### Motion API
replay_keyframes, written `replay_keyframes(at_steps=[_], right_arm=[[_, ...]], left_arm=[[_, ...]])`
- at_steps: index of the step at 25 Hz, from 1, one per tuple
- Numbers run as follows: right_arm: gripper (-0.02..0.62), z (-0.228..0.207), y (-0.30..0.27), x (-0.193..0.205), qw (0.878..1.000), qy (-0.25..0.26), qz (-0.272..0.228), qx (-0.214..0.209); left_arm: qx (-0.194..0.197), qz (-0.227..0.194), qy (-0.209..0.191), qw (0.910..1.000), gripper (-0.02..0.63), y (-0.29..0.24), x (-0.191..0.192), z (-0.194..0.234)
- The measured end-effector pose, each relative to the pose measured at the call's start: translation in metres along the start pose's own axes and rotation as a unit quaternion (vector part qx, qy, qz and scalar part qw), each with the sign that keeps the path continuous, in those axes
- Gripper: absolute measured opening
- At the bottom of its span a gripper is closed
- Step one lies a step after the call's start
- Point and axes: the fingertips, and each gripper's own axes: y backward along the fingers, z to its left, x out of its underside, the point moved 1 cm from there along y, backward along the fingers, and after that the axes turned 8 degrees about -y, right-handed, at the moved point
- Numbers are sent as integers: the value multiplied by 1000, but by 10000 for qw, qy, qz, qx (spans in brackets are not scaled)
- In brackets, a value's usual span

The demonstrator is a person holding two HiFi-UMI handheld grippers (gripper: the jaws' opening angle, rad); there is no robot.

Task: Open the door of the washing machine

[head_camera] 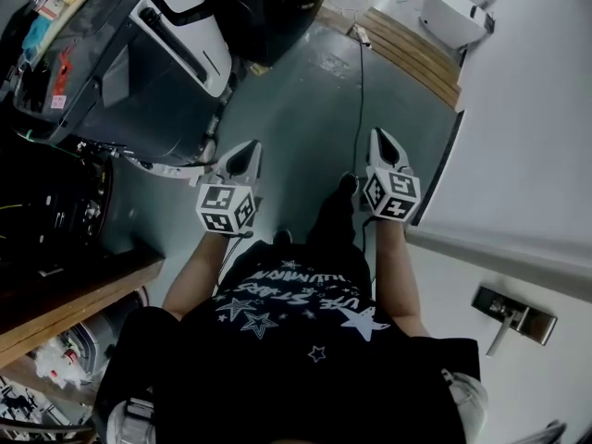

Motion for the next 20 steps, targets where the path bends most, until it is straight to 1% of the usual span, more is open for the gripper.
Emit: replay_keyframes(at_steps=[4, 7, 8, 10, 13, 16, 20], right_arm=[[6, -26, -26, -15, 9999, -96, 23, -126], [114, -53, -61, -27, 9992, -223, 170, -297], [130, -62, -73, -31, 9989, -251, 201, -352], [184, -81, -98, -40, 9982, -277, 265, -452], [224, -114, -137, -61, 9969, -326, 389, -604], [224, -148, -172, -86, 9958, -369, 431, -722], [224, -191, -212, -107, 9950, -415, 447, -792]], left_arm=[[69, 19, -126, 9999, 11, -45, -15, -9], [101, 85, -211, 9997, 11, -89, -26, -16], [96, 114, -237, 9996, 11, -104, -30, -17], [33, 174, -246, 9995, 11, -132, -36, -19], [-72, 240, -200, 9995, 11, -178, -52, -23], [-132, 273, -246, 9992, 11, -223, -69, -31], [-234, 349, -204, 9989, 11, -282, -81, -36]])
